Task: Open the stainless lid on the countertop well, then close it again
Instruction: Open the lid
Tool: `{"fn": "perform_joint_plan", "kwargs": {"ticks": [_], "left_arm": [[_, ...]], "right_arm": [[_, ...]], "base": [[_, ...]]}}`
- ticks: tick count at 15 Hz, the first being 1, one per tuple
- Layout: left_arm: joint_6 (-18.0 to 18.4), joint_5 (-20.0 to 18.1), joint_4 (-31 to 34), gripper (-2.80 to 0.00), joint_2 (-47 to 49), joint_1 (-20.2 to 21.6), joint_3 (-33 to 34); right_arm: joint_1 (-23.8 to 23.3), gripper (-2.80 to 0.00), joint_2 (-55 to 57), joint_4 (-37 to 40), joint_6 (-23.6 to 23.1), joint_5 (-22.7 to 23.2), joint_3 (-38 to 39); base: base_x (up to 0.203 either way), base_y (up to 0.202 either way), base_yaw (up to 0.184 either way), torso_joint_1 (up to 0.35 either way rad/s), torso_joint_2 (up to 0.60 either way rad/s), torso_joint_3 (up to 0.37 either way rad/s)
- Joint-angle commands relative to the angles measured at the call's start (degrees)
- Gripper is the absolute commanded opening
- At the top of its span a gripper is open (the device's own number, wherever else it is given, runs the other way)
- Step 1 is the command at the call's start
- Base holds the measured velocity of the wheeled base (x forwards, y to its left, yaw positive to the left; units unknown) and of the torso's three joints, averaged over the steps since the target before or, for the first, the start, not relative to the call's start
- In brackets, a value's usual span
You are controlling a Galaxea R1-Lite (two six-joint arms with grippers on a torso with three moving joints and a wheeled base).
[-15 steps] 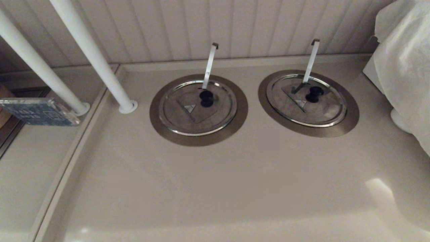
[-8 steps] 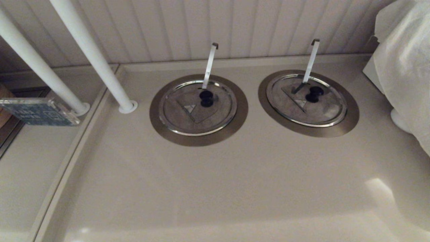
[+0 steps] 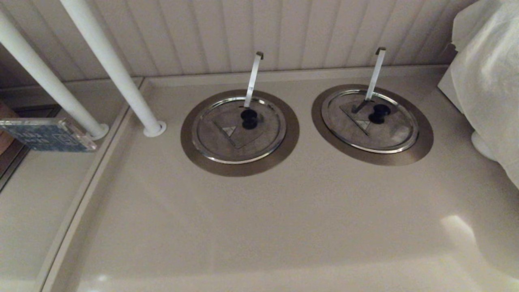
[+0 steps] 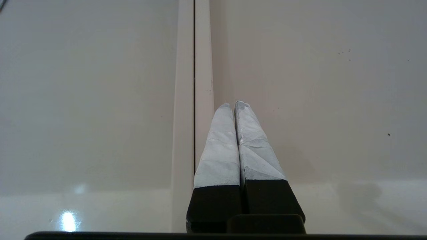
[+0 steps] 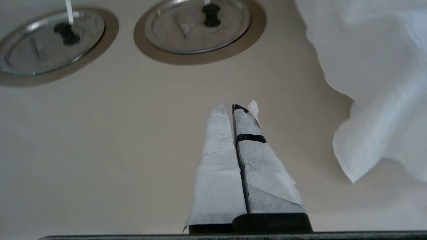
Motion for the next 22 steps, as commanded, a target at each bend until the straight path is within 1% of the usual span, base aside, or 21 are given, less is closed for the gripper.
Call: {"fn": "perform_joint_plan", "kwargs": {"ticks": [1,4,5,7,8,9,11,12,14,17,18,19,21,22], "left_arm": [[0.0,0.0,-0.1,-2.8,-0.1,0.0,0.0],[0.0,0.0,-0.1,-2.8,-0.1,0.0,0.0],[0.0,0.0,-0.1,-2.8,0.0,0.0,0.0],[0.0,0.0,0.0,-2.8,0.0,0.0,0.0],[0.0,0.0,0.0,-2.8,0.0,0.0,0.0],[0.0,0.0,-0.1,-2.8,-0.1,0.0,0.0],[0.0,0.0,0.0,-2.8,0.0,0.0,0.0],[0.0,0.0,0.0,-2.8,-0.1,0.0,0.0],[0.0,0.0,0.0,-2.8,0.0,0.0,-0.1],[0.0,0.0,0.0,-2.8,0.0,0.0,0.0],[0.0,0.0,0.0,-2.8,-0.1,0.0,0.0],[0.0,0.0,-0.1,-2.8,0.0,0.0,0.0],[0.0,0.0,-0.1,-2.8,0.0,0.0,0.0],[0.0,0.0,-0.1,-2.8,-0.1,0.0,0.0]], "right_arm": [[-0.5,-2.8,14.6,1.1,-1.0,0.3,-6.0],[-0.8,-2.8,34.0,1.9,-2.9,-0.4,-16.0],[-0.8,-2.8,40.8,2.0,-3.6,-0.8,-21.5],[-0.7,-2.8,52.8,2.2,-4.8,-1.8,-35.6],[-0.4,-2.8,58.9,2.3,-5.2,-2.9,-43.2],[0.2,-2.8,64.4,2.4,-5.6,-4.7,-49.0],[1.3,-2.8,73.9,2.5,-6.8,-8.9,-57.9],[2.3,-2.8,77.4,2.5,-7.3,-10.7,-60.7],[4.5,-2.8,81.3,1.7,-7.6,-13.6,-63.6],[6.6,-2.8,82.6,0.3,-6.1,-14.1,-62.4],[7.1,0.0,83.7,-1.7,-5.8,-14.6,-61.7],[7.2,0.0,84.8,-4.7,-5.6,-15.1,-61.4],[7.3,0.0,86.6,-10.8,-5.8,-16.7,-58.5],[7.5,0.0,87.6,-14.1,-5.9,-18.2,-57.2]], "base": [[0.0,0.0,0.0,0.0,0.0,0.0],[0.0,0.0,0.0,0.0,0.0,0.0],[0.0,0.0,0.0,0.0,0.0,0.0],[0.0,0.0,0.0,0.0,0.0,0.0],[0.0,0.0,0.0,0.0,0.0,0.0],[0.0,0.0,0.0,0.0,0.0,0.0],[0.0,0.0,0.0,0.0,0.0,0.0],[0.0,0.0,0.0,0.0,0.0,0.0],[0.0,0.0,0.0,0.0,0.0,0.0],[0.0,0.0,0.0,0.0,0.0,0.0],[0.0,0.0,0.0,0.0,0.0,0.0],[0.0,0.0,0.0,0.0,0.0,0.0],[0.0,0.0,0.0,0.0,0.0,0.0],[0.0,0.0,0.0,0.0,0.0,0.0]]}}
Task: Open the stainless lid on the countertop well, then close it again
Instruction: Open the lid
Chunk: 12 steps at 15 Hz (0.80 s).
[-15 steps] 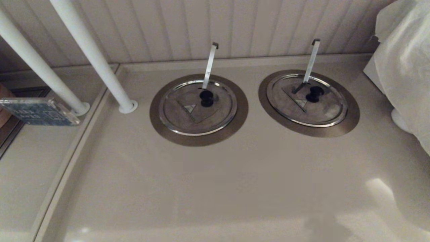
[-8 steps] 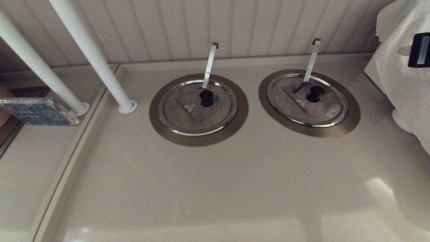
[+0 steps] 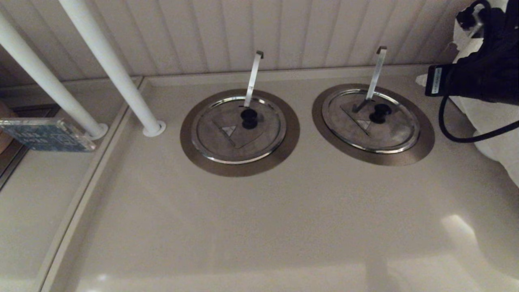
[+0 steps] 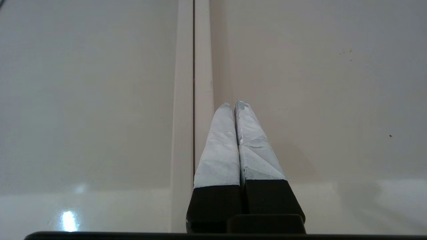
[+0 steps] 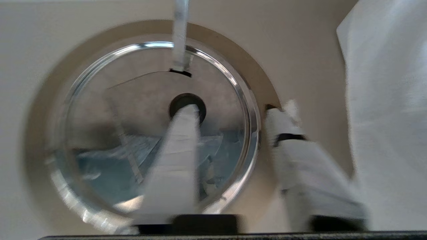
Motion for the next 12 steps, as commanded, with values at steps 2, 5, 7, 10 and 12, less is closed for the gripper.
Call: {"fn": "perform_joint_plan", "kwargs": {"ticks": [2,5,7,10,12], "left_arm": [[0.0,0.0,0.0,-2.8,0.0,0.0,0.0],[0.0,0.0,0.0,-2.8,0.0,0.0,0.0],[0.0,0.0,0.0,-2.8,0.0,0.0,-0.1],[0.0,0.0,0.0,-2.8,-0.1,0.0,0.0],[0.0,0.0,0.0,-2.8,-0.1,0.0,0.0]], "right_arm": [[1.3,0.0,4.6,-11.9,-0.1,-3.4,4.3],[1.6,0.0,9.7,-28.5,0.4,-3.5,9.0],[3.0,0.0,12.7,-42.8,1.3,-3.5,13.2],[4.5,0.0,16.1,-49.8,4.6,-3.6,15.4],[4.4,0.0,18.6,-50.5,5.1,-3.7,15.2]], "base": [[0.0,0.0,0.0,0.0,0.0,0.0],[0.0,0.0,0.0,0.0,0.0,0.0],[0.0,0.0,0.0,0.0,0.0,0.0],[0.0,0.0,0.0,0.0,0.0,0.0],[0.0,0.0,0.0,0.0,0.0,0.0]]}}
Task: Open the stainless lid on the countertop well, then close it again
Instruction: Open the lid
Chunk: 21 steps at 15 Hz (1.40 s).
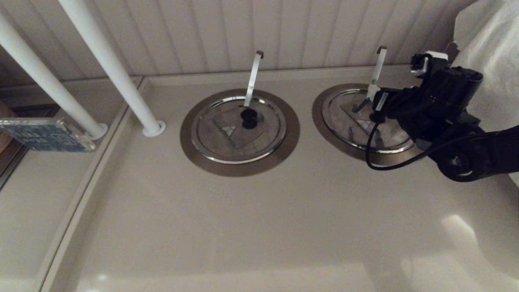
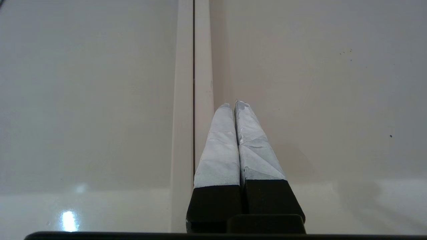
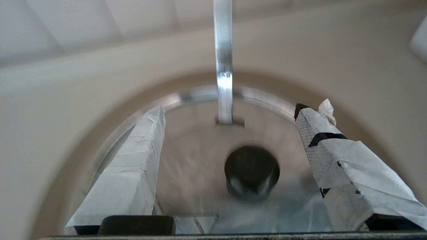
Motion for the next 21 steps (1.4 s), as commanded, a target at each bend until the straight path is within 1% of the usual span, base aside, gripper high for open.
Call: {"fn": "perform_joint_plan", "kwargs": {"ticks": [1,2,14,21], "left_arm": [[0.0,0.0,0.0,-2.8,-0.1,0.0,0.0],[0.0,0.0,0.0,-2.8,0.0,0.0,0.0],[0.0,0.0,0.0,-2.8,0.0,0.0,0.0],[0.0,0.0,0.0,-2.8,-0.1,0.0,0.0]], "right_arm": [[0.1,0.0,3.8,-1.9,0.1,-0.2,0.1],[0.1,0.0,4.0,-3.0,0.0,-0.3,-0.1],[-1.0,0.0,7.3,-4.1,0.1,-0.7,-1.9],[-0.9,0.0,8.6,-5.3,0.1,-0.7,-2.0]], "base": [[0.0,0.0,0.0,0.0,0.0,0.0],[0.0,0.0,0.0,0.0,0.0,0.0],[0.0,0.0,0.0,0.0,0.0,0.0],[0.0,0.0,0.0,0.0,0.0,0.0]]}}
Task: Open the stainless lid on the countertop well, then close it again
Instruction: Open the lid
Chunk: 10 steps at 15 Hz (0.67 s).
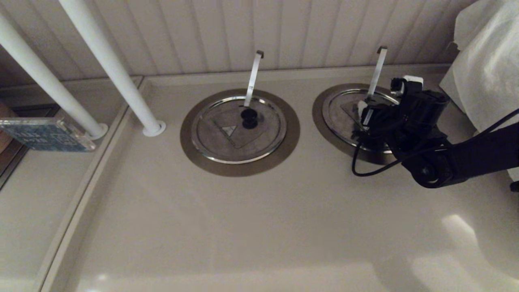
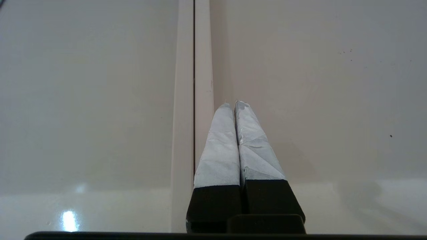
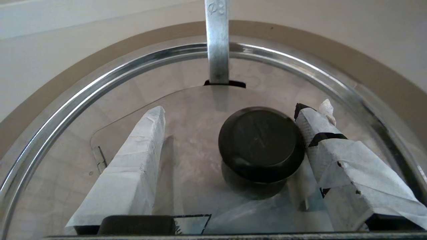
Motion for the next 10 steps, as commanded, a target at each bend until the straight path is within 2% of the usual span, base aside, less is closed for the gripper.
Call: {"fn": "perform_joint_plan", "kwargs": {"ticks": [1,10], "left_arm": [[0.0,0.0,0.0,-2.8,-0.1,0.0,0.0],[0.0,0.0,-0.1,-2.8,0.0,0.0,0.0]], "right_arm": [[0.0,0.0,0.2,-0.3,0.0,-0.1,0.0],[0.7,0.0,-0.5,-0.2,1.1,0.1,0.0]], "base": [[0.0,0.0,0.0,0.0,0.0,0.0],[0.0,0.0,0.0,0.0,0.0,0.0]]}}
